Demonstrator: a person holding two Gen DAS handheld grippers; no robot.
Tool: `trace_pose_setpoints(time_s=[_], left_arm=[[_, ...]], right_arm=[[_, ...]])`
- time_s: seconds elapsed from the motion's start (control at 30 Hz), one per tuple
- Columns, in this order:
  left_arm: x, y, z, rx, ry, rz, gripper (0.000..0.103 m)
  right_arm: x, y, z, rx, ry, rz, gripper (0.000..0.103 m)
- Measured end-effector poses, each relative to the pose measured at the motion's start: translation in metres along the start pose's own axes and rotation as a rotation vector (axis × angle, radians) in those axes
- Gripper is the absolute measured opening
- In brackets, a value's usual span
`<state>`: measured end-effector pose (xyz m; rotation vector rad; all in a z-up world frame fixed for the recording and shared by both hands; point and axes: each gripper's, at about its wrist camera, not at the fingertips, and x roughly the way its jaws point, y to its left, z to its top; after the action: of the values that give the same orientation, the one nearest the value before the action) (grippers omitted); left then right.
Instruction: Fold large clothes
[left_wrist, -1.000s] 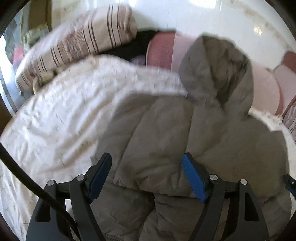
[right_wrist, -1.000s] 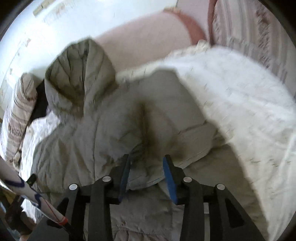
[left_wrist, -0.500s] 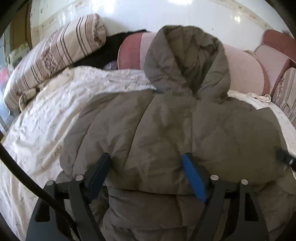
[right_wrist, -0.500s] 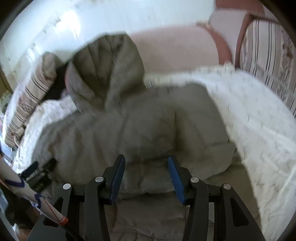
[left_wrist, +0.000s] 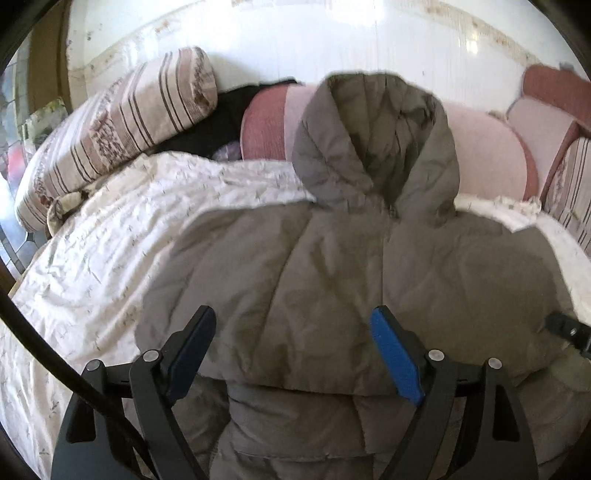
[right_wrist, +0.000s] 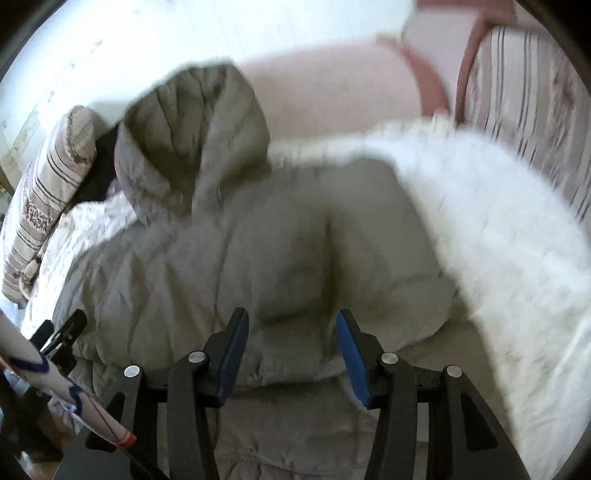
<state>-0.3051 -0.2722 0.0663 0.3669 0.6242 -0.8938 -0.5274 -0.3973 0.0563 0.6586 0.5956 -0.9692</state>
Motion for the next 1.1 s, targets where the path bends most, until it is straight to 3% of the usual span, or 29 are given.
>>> trace_pose_setpoints(time_s=[0.13,0.33,0.53,0.77,0.93,1.1], left_arm=[[-0.005,0.003,0.003,-0.015,-0.025,0.006,0.085],[0.006,-0.002,-0.001,0.011,0.023,0.017,0.085],[0.023,-0.008,-0.007,0.045,0.101,0.028,0.085],[0.013,-0.007,-0.005,0.038,0.059,0.025,0.085],[-0.007,0.000,0.003,-0.003,-0.032,0.026,0.085],[0.008,-0.001,-0.001,0.000,0.034,0.043,0.085]], right_arm=[[-0.021,0.014,0.004,-0.060,-0.104,0.016,0.054],[-0.003,0.032,-0.005,-0.116,-0.027,0.073,0.053],[0.030,0.023,-0.014,-0.066,0.102,0.089,0.053],[0.021,0.028,-0.014,-0.094,0.079,0.068,0.053],[-0.003,0.038,-0.010,-0.140,-0.019,0.077,0.054],[0.005,0.042,-0.013,-0.143,0.015,0.106,0.054]])
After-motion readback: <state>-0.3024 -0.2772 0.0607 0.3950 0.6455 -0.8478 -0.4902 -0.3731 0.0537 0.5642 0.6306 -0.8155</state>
